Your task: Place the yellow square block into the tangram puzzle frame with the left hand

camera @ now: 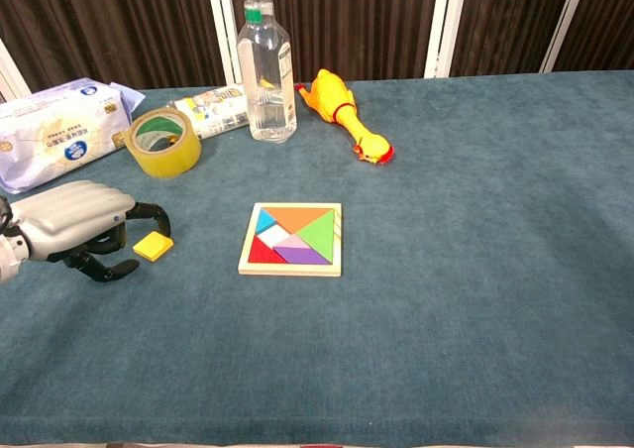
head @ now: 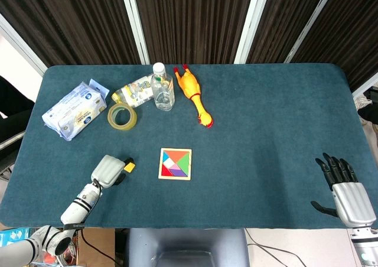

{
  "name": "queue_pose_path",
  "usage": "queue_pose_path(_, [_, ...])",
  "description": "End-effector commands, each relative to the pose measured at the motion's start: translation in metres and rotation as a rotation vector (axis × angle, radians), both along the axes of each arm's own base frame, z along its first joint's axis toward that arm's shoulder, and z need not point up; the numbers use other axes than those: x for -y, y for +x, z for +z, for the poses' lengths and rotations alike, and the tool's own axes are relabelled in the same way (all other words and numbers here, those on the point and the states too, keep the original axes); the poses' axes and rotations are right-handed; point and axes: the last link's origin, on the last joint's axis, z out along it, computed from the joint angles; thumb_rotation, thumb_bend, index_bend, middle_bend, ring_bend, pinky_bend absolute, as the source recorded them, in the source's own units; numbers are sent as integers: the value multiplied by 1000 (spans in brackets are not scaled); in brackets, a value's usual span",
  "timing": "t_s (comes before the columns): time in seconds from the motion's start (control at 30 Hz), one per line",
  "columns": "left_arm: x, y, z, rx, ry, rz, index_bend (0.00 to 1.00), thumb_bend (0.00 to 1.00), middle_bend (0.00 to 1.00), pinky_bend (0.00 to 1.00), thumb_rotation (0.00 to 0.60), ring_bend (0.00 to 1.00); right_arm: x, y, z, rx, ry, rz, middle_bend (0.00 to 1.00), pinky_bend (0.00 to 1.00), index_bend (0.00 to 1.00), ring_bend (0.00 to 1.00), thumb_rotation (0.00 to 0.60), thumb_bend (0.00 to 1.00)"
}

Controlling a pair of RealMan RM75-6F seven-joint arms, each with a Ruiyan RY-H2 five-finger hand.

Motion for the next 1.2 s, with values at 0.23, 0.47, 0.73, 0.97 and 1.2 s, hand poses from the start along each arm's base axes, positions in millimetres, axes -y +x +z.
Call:
queue_pose_path(0.23, [-5, -1, -3, 5, 5, 11, 392, 392, 1000, 1000, 600, 1000, 0, 0, 1, 7, -6, -2, 0, 0, 0, 0, 600, 148])
queue_pose_path(0.47, [-5, 2, -5, 28, 8, 3, 468, 387, 1000, 1000, 600, 1000, 0, 0, 2, 7, -5, -2, 0, 0, 0, 0, 600, 148])
queue_pose_path(0.73, [-6, 15, -1, 107, 33, -9, 621, 384, 1000, 1000, 600, 1000, 0, 0, -1, -1, 2, 0, 0, 0, 0, 0, 600, 148])
queue_pose_path(0.97, [-6, 53, -6, 199, 13, 10, 637, 382, 1000, 1000, 600, 1000, 0, 1, -2, -2, 11, 2, 0, 0, 0, 0, 600, 148])
queue_pose_path(1.2, [-9, 93, -20, 149, 14, -88, 633, 382, 1000, 1000, 600, 1000, -2, 2, -1, 17, 18, 14, 0, 0, 0, 0, 600, 148])
